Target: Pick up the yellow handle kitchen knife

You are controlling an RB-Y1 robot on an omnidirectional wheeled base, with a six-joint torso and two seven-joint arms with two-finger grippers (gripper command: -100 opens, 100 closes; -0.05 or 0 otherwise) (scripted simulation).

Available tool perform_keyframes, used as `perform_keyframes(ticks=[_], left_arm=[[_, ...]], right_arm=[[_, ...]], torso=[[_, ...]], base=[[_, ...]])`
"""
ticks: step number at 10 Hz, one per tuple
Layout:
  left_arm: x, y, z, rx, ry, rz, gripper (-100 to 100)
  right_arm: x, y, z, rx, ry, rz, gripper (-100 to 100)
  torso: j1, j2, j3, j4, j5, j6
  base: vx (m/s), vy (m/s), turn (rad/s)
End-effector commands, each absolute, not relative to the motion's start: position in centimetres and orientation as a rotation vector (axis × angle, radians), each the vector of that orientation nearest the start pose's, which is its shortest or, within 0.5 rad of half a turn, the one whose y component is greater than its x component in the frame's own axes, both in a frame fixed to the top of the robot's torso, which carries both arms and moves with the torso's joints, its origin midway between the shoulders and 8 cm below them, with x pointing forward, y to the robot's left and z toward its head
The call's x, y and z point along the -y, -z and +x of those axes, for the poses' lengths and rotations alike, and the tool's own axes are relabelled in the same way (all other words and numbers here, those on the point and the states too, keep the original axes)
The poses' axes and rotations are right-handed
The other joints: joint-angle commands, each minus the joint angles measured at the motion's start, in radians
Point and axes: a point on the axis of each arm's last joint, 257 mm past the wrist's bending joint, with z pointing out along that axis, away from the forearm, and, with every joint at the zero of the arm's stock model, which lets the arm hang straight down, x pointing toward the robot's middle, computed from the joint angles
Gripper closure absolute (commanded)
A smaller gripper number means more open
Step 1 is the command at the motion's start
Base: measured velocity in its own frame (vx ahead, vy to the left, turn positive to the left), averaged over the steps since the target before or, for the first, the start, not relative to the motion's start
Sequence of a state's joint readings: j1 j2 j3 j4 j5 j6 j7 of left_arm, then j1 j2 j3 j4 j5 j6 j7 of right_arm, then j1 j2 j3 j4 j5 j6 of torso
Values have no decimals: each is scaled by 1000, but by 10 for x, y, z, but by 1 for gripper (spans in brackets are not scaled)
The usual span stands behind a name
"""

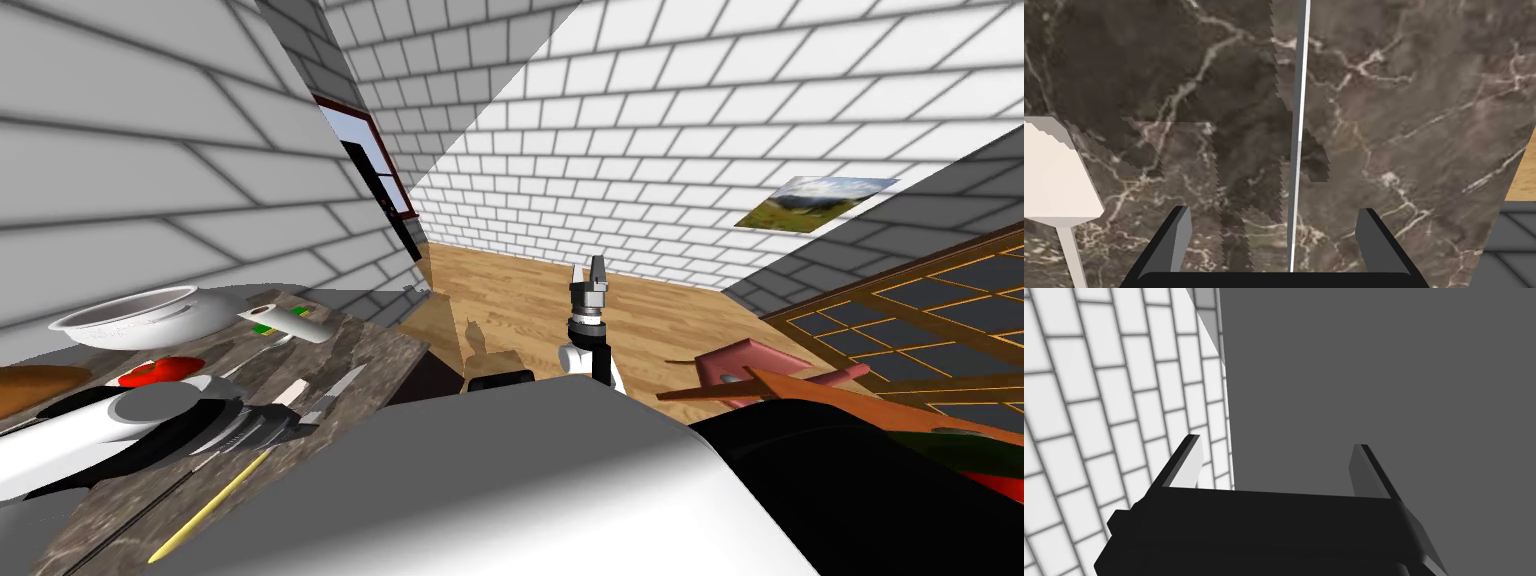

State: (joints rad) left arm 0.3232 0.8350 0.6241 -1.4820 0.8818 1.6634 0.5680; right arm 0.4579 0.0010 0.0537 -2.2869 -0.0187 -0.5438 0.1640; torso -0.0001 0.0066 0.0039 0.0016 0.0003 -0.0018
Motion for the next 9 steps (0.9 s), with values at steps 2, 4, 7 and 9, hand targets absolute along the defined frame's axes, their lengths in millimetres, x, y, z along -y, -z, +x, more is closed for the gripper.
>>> perform_keyframes(ticks=[2, 4, 7, 9], left_arm=[[-605, 341, 160, -577, 46, -3076, -100], [-603, 339, 160, -592, 47, -3073, 100], [-602, 339, 159, -587, 45, -3082, 100], [-604, 337, 161, -590, 51, -3072, 0]], right_arm=[[258, -49, 339, -574, -1248, 549, 0], [258, -49, 339, -574, -1248, 549, 0], [258, -49, 339, -574, -1247, 549, 0], [258, -49, 339, -574, -1247, 549, 0]], torso=[[-1, 0, 0, 0, 0, 0], [1, -3, -1, 0, 0, -1], [1, -6, -4, -2, 1, -1], [4, -7, -5, -3, 5, -1]], base=[[-127, -15, -204], [-32, -1, -13], [0, 0, 0], [0, 0, 0]])
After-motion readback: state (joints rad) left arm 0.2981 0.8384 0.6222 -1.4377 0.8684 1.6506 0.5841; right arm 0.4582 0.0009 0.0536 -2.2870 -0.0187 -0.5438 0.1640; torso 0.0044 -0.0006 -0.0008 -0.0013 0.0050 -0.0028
